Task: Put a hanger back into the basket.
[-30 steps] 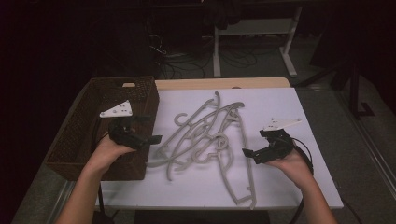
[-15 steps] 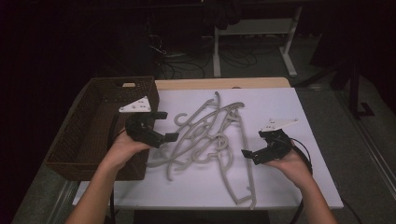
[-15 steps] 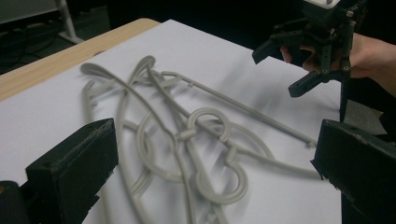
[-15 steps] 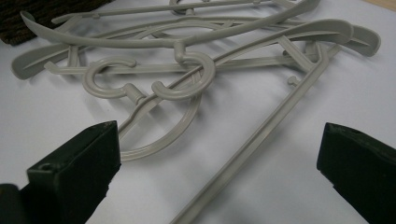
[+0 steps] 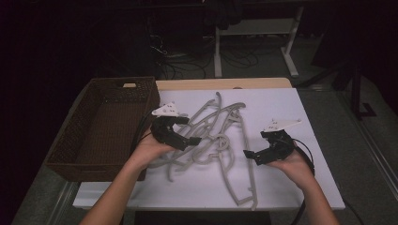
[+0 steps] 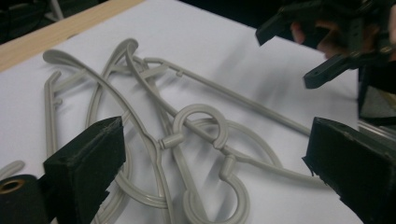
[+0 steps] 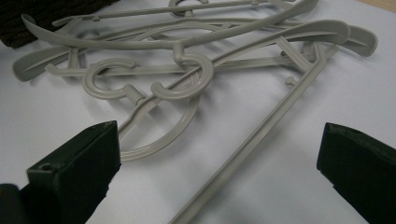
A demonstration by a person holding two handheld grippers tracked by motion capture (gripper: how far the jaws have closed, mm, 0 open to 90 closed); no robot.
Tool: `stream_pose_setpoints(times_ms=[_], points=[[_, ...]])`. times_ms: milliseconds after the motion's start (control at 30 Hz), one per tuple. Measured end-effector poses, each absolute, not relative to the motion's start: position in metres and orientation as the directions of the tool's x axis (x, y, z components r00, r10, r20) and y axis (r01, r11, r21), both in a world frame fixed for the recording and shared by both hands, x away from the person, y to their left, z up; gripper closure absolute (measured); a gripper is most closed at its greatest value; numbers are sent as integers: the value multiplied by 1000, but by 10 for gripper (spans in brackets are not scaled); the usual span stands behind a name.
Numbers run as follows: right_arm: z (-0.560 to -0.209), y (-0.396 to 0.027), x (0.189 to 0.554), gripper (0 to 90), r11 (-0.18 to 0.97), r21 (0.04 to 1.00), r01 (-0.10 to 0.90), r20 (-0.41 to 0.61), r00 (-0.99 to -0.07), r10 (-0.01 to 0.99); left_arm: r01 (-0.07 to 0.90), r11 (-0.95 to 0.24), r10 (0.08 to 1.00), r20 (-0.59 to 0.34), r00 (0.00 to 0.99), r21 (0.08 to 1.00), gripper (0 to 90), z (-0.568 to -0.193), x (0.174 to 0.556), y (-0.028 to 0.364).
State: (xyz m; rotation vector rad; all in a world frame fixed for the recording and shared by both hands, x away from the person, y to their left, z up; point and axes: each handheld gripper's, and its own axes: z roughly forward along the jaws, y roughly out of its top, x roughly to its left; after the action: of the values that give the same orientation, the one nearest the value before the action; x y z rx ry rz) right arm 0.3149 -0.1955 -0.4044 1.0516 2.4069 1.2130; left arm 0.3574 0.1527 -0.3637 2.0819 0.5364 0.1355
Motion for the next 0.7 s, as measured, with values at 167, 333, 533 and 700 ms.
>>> stream_pose_setpoints(times_ms=[167, 333, 533, 700], points=[[-406, -195, 315, 0, 396, 773, 495, 97, -709, 698, 341, -485, 446, -108, 889, 805, 176, -381, 363, 143], [-406, -195, 315, 0, 396, 773, 496, 98, -709, 698, 374, -528, 473, -101, 875, 763, 380, -399, 374, 134], [-406, -196, 315, 0, 393, 773, 499, 102, -708, 699, 397, -567, 500, -82, 862, 722, 529, -415, 385, 126], [-406, -197, 315, 0, 392, 772, 499, 103, -708, 698, 408, -612, 517, -48, 854, 677, 596, -431, 398, 116]])
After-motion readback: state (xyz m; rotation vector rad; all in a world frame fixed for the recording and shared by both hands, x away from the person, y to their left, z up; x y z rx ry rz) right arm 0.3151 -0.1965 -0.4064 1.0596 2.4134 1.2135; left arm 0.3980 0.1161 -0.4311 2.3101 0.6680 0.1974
